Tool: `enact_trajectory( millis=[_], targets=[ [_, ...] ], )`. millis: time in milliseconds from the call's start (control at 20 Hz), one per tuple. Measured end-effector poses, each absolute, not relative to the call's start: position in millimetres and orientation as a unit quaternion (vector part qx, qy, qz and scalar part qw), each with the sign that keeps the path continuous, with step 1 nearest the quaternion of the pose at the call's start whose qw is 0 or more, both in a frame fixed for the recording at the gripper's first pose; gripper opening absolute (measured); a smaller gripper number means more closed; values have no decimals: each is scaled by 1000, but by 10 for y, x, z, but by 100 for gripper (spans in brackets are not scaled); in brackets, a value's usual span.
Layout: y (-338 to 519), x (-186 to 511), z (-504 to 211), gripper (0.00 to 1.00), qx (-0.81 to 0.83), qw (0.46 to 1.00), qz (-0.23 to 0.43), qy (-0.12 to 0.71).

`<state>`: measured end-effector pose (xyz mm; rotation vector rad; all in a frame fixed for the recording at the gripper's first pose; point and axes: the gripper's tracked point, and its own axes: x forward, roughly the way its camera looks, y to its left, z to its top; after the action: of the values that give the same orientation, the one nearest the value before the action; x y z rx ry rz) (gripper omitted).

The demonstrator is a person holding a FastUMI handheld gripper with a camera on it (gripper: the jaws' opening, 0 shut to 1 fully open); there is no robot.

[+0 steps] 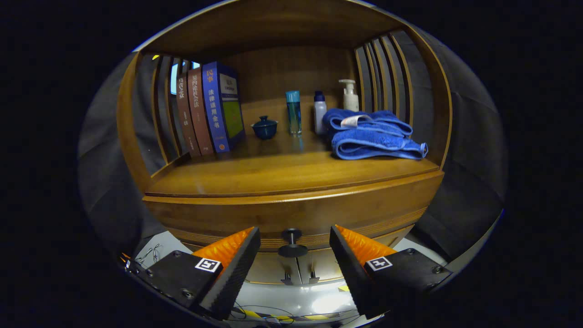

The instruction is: Pull open the drawer, take out the items inside it, and place them on the countertop above the cabinet.

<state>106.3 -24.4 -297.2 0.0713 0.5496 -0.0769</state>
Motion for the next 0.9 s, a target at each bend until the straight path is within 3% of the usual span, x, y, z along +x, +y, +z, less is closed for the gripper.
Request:
enact_trajectory(
  millis=[200,300,450,650,700,900],
  targets=[
    [-217,1164,-3228,98,38,953,-40,297],
    [-189,1199,-3318,91,36,951,-38,305],
    [-194,1208,-3386,52,37,949,-37,310],
    [-193,1201,-3395,43,34,948,-30,315],
    [-198,1202,-3372,33,26,948,-29,316],
    [-186,1162,-3376,32,27,945,-29,325]
  ],
)
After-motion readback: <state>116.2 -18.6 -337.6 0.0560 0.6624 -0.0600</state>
